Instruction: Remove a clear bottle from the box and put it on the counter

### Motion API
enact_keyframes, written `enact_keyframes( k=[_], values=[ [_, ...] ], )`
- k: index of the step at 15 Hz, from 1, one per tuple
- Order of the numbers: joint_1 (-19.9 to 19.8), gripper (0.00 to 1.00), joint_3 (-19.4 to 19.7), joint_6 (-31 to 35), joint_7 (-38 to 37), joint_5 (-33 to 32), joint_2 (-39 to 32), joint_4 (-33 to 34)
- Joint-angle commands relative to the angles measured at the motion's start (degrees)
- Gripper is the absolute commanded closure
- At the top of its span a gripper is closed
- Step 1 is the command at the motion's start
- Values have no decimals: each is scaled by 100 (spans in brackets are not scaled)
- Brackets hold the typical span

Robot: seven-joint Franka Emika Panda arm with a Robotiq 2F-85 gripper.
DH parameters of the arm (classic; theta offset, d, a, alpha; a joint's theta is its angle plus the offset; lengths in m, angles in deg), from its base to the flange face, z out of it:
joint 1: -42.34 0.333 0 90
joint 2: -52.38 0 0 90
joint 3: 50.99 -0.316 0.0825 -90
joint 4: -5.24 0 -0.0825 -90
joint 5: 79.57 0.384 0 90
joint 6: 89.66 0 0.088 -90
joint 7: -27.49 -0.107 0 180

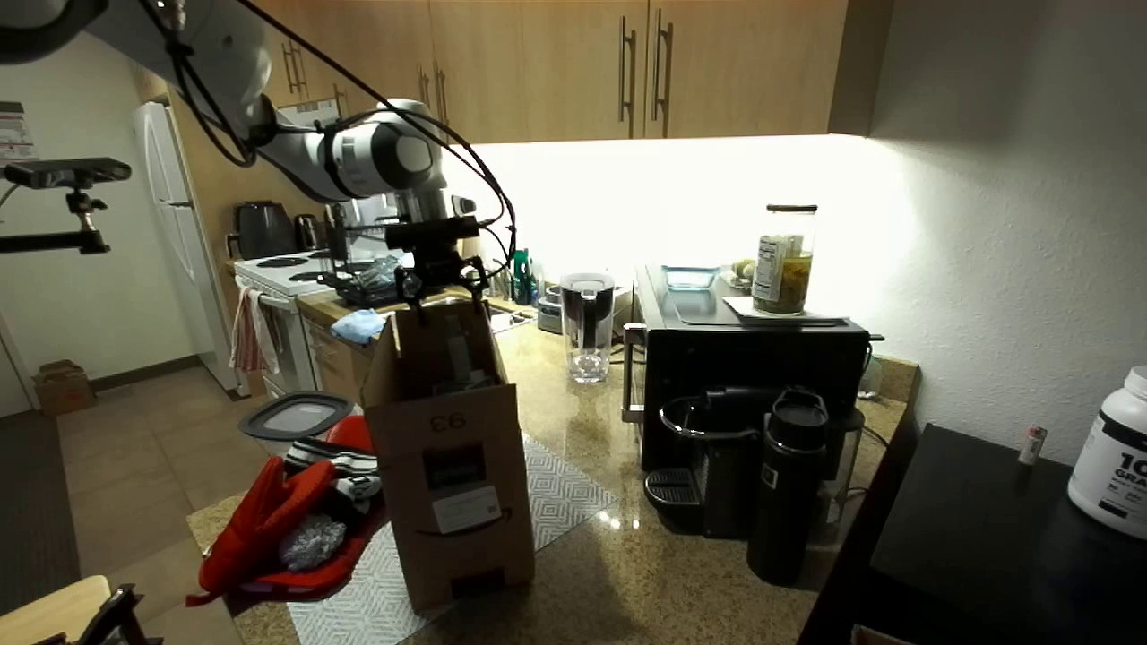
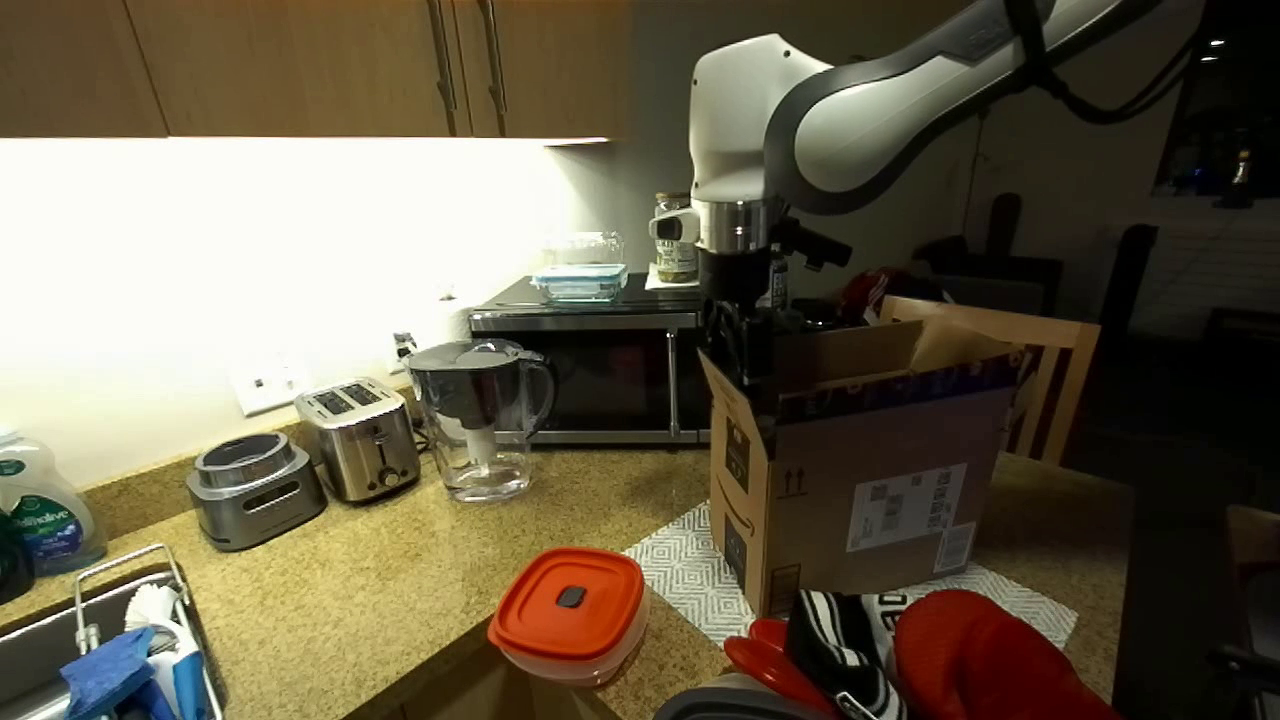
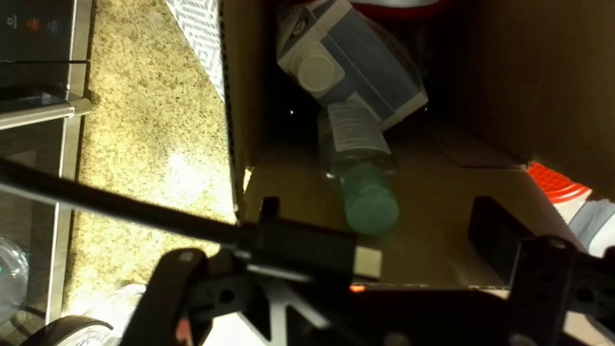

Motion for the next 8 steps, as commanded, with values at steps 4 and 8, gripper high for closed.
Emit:
enact_keyframes(
  k=[4, 8],
  values=[
    [-42, 0, -16, 119, 87, 36, 0, -66],
    [-46, 41, -17, 133, 103, 36, -9, -71]
  ],
)
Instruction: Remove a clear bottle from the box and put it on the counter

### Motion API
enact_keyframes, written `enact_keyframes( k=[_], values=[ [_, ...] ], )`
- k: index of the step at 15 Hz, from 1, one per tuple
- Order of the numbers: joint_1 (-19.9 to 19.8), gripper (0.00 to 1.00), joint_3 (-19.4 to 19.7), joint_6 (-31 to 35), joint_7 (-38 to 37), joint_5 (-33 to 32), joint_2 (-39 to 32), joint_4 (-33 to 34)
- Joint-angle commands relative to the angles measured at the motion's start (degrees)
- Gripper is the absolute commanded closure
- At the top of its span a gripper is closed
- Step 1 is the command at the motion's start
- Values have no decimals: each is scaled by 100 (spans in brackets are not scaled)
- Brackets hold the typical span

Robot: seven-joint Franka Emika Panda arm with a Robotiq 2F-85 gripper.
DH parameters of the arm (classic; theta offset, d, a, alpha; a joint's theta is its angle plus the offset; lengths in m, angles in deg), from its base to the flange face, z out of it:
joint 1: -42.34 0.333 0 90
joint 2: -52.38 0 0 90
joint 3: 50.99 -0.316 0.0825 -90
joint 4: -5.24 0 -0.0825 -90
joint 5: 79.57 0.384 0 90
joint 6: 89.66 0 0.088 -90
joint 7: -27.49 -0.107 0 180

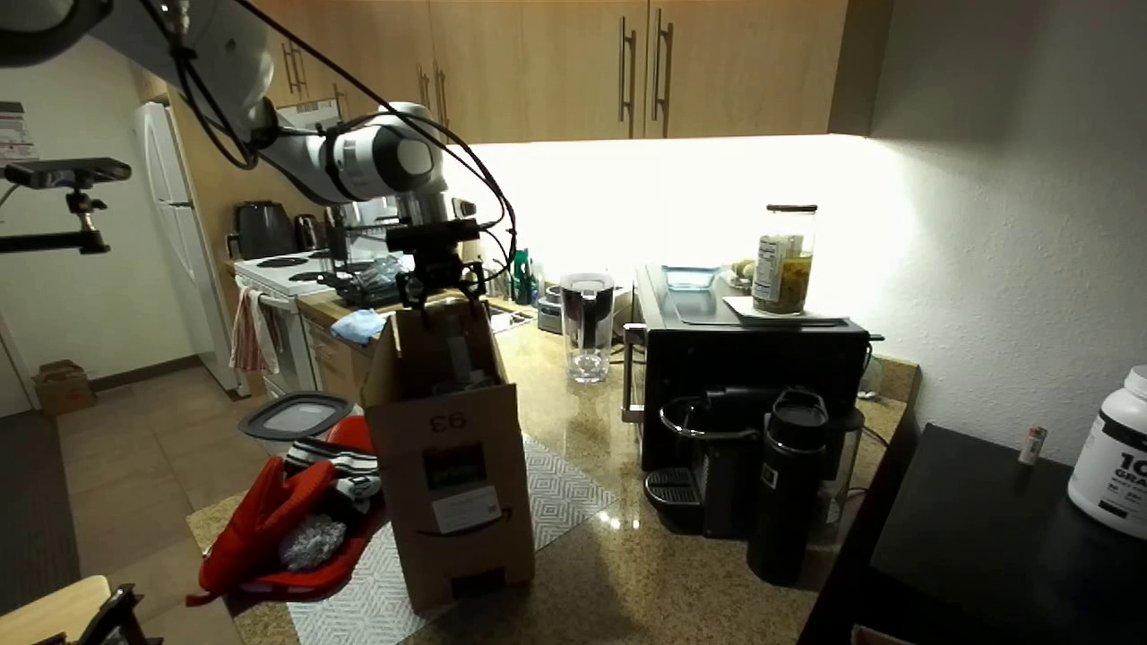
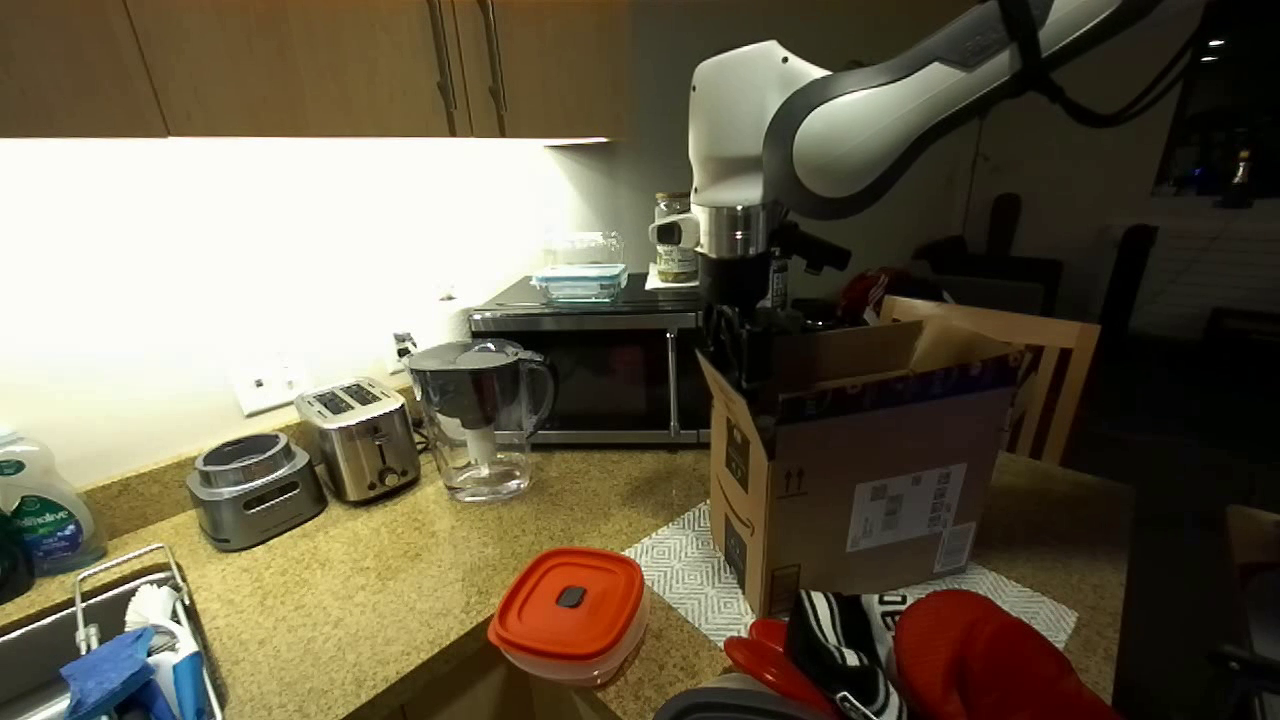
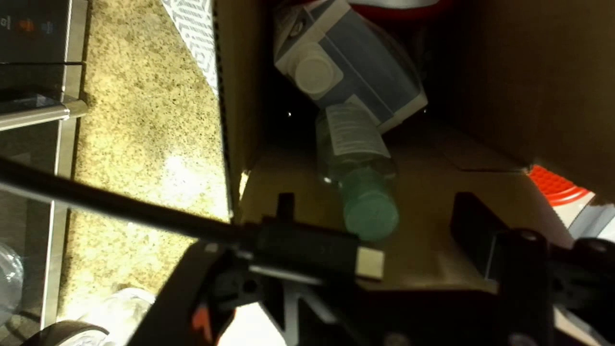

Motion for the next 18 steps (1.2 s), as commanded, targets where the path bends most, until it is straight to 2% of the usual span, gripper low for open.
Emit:
enact_keyframes(
  k=[1, 7, 9, 10, 18],
  values=[
    [-47, 47, -17, 132, 104, 39, 25, -69],
    [-54, 87, -23, 148, 123, 54, 21, -67],
    [-55, 97, -24, 151, 125, 56, 21, -67],
    [-56, 94, -23, 152, 122, 58, 21, -66],
    [-9, 94, 34, -50, -142, -13, 193, -42]
  ],
)
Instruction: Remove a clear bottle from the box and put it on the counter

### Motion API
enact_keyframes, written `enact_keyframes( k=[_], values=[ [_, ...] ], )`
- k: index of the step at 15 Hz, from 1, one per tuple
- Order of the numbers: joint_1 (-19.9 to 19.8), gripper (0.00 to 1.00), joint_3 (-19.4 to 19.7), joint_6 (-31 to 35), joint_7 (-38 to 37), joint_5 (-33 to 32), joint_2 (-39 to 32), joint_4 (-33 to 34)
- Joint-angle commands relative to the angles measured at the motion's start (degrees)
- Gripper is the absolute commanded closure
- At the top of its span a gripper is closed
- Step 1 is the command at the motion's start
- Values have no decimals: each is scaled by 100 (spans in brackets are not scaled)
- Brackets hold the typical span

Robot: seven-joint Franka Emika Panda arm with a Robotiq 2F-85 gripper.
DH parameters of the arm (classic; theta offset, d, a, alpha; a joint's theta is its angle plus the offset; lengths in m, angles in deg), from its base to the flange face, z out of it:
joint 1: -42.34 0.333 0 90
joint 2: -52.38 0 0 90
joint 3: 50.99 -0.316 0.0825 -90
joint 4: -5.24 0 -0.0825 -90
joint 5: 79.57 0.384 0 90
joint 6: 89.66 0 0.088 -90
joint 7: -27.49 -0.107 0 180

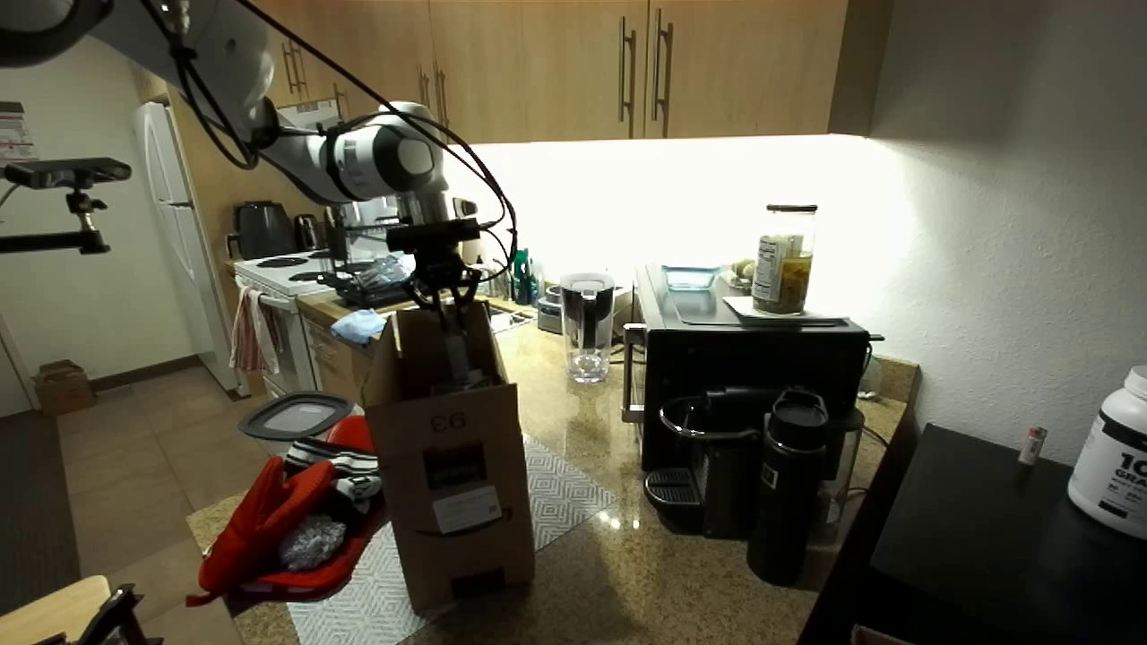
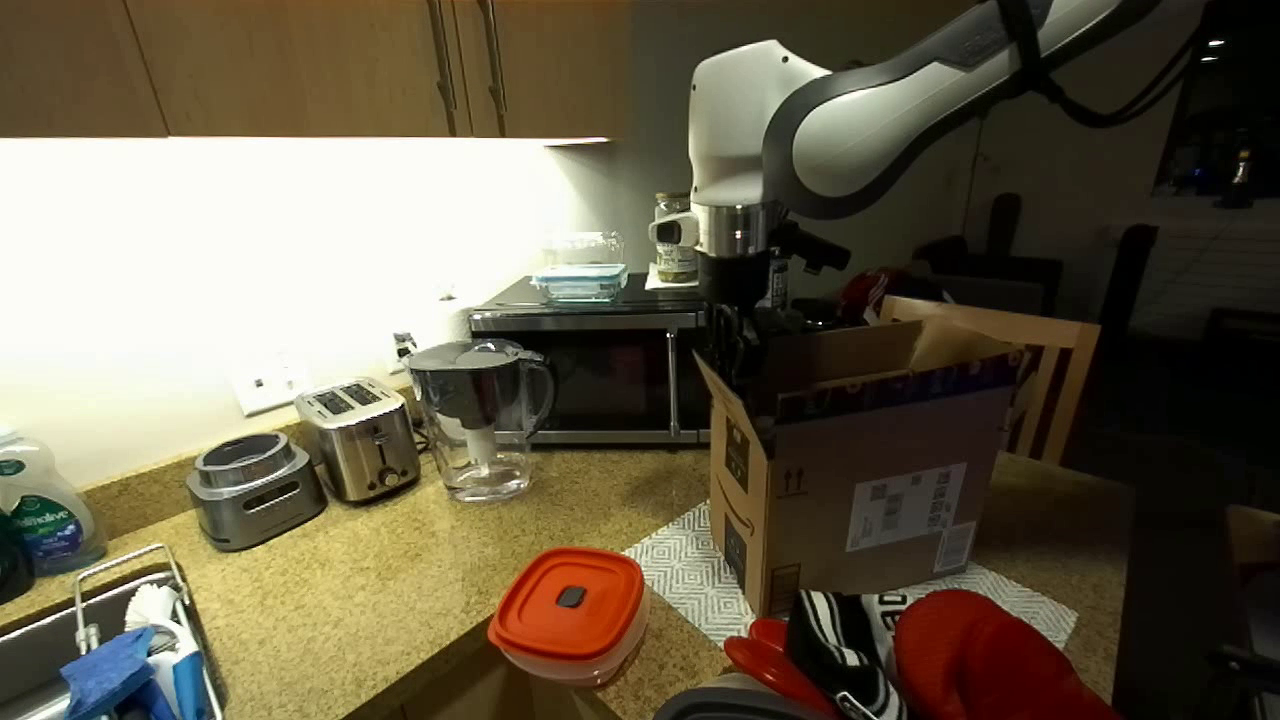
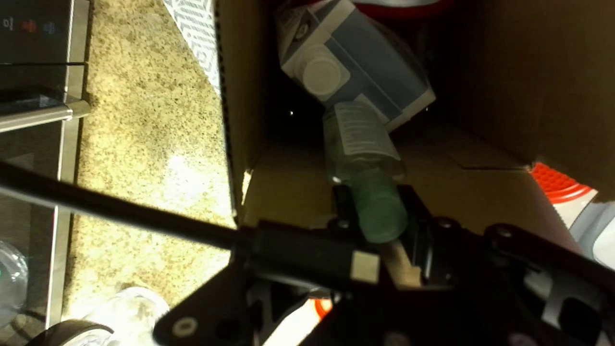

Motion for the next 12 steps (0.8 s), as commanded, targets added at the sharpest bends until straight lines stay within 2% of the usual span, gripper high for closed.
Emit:
enact_keyframes(
  k=[1, 12],
  values=[
    [6, 94, 42, -161, -157, -32, 213, -1],
    [67, 94, 30, -1397, -259, 38, 605, 790]
  ],
)
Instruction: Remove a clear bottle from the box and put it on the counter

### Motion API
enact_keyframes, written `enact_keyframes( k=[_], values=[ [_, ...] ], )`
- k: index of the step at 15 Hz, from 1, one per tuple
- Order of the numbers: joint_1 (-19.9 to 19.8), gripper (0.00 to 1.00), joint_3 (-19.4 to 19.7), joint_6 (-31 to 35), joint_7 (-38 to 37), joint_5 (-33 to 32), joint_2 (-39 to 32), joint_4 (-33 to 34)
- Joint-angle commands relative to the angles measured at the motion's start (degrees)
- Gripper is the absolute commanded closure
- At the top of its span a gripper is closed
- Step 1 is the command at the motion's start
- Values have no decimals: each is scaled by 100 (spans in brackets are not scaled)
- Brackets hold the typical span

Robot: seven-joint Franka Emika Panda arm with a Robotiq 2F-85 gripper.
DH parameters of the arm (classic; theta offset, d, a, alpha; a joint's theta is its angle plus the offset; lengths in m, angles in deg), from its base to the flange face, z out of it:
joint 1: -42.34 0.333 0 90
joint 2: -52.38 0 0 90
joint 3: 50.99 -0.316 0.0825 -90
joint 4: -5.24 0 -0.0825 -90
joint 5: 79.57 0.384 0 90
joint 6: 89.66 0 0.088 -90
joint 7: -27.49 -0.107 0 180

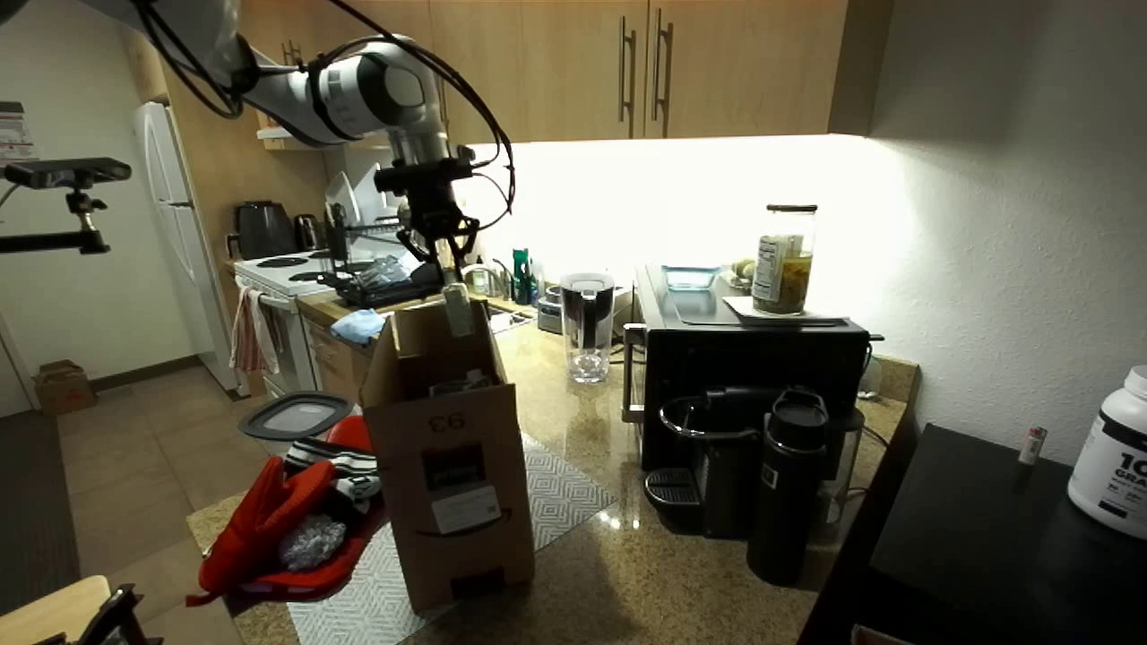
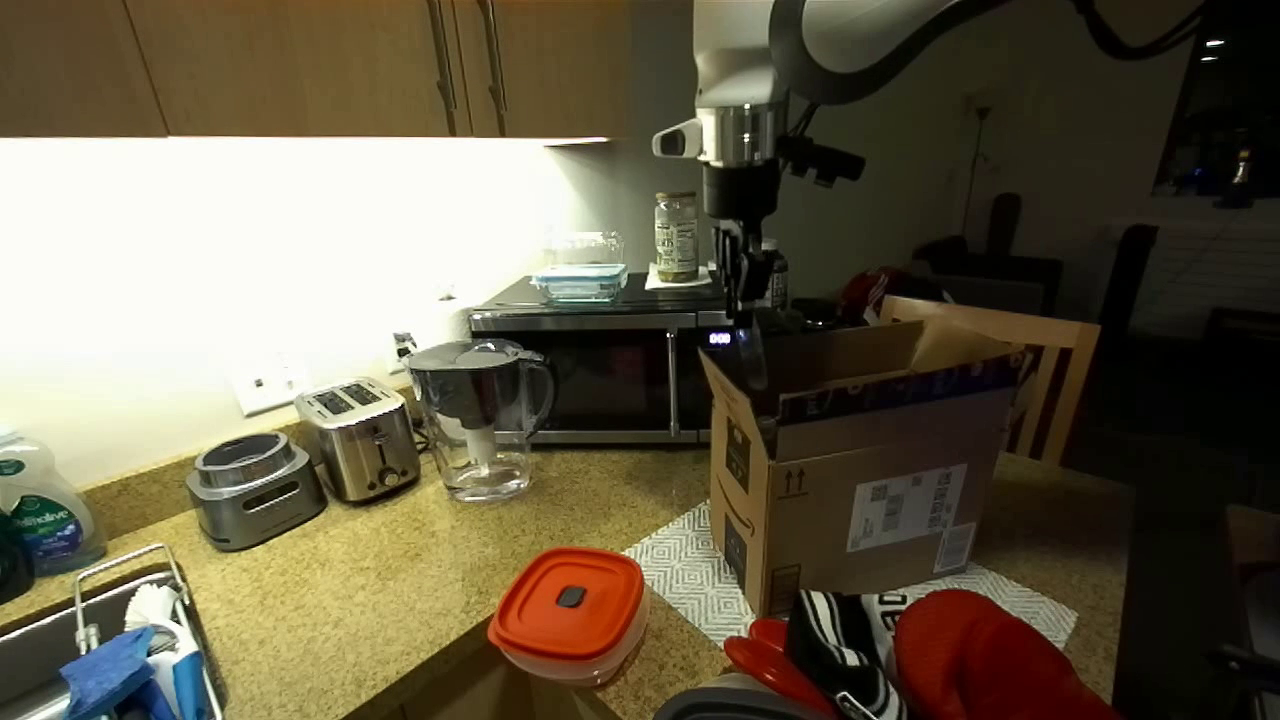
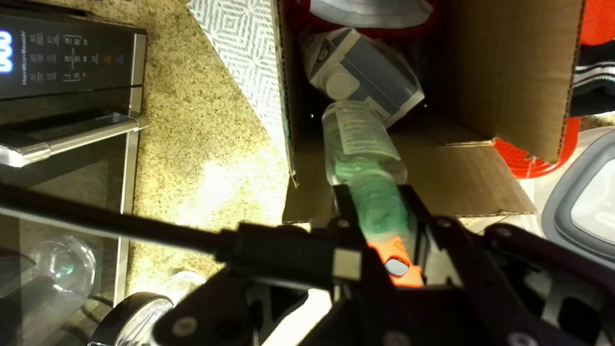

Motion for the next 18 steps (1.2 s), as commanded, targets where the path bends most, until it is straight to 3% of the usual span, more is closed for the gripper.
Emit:
enact_keyframes(
  k=[1, 10, 18],
  values=[
    [48, 94, -15, -397, -56, 51, 188, 213],
    [74, 94, -96, -624, 40, 299, 253, 634],
    [-64, 94, 162, -937, -693, 514, 419, 610]
  ],
)
